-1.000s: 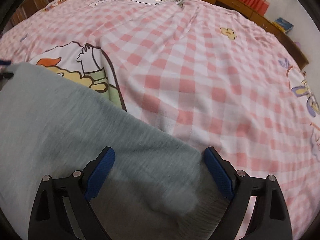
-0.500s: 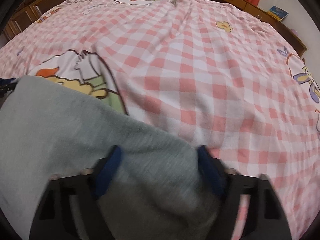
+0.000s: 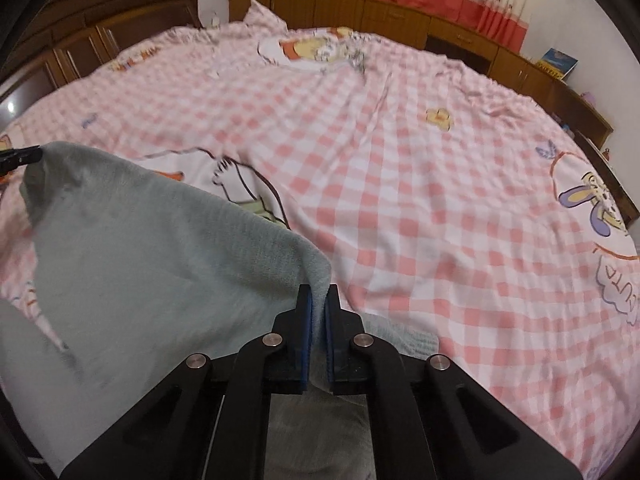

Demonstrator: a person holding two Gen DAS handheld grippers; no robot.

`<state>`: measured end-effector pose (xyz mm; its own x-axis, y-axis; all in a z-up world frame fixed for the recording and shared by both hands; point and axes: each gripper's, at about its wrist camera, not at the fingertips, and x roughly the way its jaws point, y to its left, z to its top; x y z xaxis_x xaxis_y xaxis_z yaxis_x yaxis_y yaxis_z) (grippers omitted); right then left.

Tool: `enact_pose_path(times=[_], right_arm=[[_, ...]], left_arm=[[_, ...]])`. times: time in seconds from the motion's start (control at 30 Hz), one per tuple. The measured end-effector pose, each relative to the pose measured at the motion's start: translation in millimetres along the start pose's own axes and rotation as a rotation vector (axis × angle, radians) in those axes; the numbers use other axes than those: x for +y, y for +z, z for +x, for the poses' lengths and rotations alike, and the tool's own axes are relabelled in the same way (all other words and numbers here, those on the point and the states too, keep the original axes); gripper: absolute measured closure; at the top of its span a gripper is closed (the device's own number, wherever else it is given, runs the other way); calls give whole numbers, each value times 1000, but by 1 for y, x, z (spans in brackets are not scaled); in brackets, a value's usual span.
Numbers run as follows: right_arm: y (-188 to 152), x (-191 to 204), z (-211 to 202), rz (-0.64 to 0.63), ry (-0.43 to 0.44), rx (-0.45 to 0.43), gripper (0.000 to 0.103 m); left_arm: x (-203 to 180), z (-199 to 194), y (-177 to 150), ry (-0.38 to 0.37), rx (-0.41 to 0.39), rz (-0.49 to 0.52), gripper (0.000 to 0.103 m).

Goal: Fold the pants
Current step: 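Grasp a cuff with the left tool while the right tool grasps the other cuff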

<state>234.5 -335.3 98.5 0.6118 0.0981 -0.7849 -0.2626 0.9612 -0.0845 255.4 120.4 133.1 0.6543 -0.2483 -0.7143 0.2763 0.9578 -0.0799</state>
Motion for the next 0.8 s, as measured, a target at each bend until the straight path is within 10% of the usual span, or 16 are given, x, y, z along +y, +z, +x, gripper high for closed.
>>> enact_pose_path(times=[0.8], right_arm=[[-111,39,-113,-54,86,-70,97]], left_arm=[[-35,-166,-132,-6,-200,-127,98]])
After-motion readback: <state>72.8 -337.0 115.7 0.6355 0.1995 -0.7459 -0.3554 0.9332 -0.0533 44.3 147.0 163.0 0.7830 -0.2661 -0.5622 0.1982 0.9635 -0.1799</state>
